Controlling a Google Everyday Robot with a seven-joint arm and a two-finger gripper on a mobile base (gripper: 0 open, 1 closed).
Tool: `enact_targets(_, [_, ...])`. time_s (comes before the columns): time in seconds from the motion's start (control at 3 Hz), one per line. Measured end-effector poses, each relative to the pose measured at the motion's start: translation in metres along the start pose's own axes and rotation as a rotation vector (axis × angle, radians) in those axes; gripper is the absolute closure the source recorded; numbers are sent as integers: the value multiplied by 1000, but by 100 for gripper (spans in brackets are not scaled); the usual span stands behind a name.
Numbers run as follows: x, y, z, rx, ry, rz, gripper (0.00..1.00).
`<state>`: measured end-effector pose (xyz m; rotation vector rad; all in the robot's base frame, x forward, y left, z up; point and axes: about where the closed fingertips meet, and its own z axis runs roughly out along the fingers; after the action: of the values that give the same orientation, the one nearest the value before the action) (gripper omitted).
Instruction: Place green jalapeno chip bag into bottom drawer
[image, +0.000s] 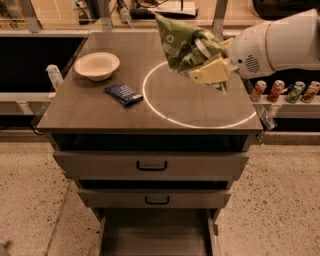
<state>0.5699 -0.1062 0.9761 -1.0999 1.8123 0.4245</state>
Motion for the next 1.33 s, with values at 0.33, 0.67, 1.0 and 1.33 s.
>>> enact_targets(0.33, [-29,34,-18,63,-37,-12,100])
enact_targets(0.67, [-29,34,-18,63,-37,-12,100])
enact_targets(1.0, [-1,48,-14,60,-16,69,100])
enact_targets(1.33, [23,81,-16,110,-51,226,100])
